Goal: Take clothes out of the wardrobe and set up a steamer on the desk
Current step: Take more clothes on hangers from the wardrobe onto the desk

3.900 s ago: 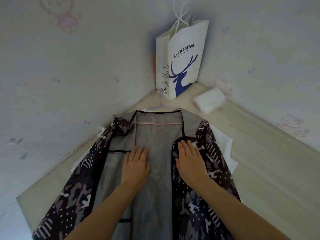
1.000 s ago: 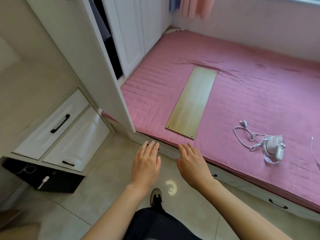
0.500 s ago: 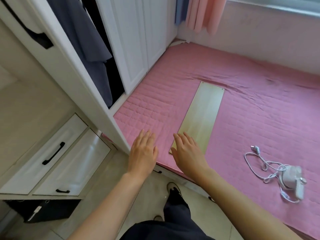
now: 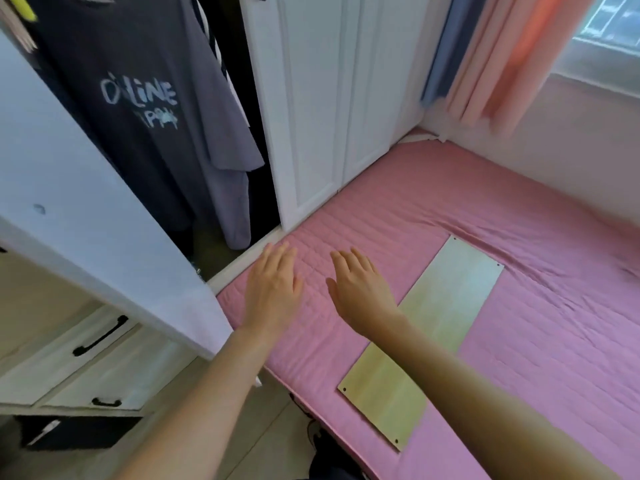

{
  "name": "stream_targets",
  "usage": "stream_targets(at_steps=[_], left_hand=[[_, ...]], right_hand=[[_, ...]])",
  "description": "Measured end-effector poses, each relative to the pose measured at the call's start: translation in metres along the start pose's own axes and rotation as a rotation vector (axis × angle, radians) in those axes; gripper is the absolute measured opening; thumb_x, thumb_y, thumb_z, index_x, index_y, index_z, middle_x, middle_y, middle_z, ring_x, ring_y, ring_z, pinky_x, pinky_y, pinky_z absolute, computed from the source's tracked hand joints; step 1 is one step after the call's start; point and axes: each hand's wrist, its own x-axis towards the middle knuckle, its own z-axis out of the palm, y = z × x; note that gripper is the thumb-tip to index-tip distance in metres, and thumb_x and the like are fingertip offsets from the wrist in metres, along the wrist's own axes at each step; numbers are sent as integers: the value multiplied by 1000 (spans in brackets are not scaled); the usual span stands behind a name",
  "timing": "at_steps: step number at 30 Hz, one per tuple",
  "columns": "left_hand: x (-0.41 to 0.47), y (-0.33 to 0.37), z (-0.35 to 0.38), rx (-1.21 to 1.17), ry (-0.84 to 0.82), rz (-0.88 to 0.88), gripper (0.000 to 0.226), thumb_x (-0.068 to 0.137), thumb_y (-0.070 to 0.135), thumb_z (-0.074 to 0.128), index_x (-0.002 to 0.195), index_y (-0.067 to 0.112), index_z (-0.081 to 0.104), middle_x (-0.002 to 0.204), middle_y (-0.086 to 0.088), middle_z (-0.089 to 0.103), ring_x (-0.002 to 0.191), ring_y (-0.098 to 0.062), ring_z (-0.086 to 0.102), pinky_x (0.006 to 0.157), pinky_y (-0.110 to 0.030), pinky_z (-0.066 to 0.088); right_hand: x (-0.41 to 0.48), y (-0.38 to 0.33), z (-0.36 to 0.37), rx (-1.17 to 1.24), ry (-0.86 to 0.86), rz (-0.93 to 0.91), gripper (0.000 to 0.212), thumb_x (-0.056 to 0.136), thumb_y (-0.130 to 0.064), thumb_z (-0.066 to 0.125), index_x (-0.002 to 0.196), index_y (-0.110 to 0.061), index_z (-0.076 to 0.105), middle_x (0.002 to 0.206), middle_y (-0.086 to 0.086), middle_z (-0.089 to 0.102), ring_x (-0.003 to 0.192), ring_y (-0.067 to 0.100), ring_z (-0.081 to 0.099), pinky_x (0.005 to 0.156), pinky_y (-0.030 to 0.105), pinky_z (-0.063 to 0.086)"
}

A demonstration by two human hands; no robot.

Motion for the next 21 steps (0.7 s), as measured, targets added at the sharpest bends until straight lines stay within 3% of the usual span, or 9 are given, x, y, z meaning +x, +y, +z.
stream_targets(at_steps=[10,21], left_hand=[[124,-35,-42,81,220,-251,43,97,26,48,137,10,48,144,-8,47,138,-27,35,108,-41,38],[245,-71,-112,173,409,-326,43,96,24,51,137,11,47,139,-8,52,133,-25,41,105,-40,43]], right_hand=[[157,10,-39,13,56,-260,49,98,-24,44,140,0,37,139,17,46,138,36,32,112,48,30],[311,-31,-100,63,171,-459,43,99,-25,43,136,-3,41,136,14,50,134,31,37,112,39,31]])
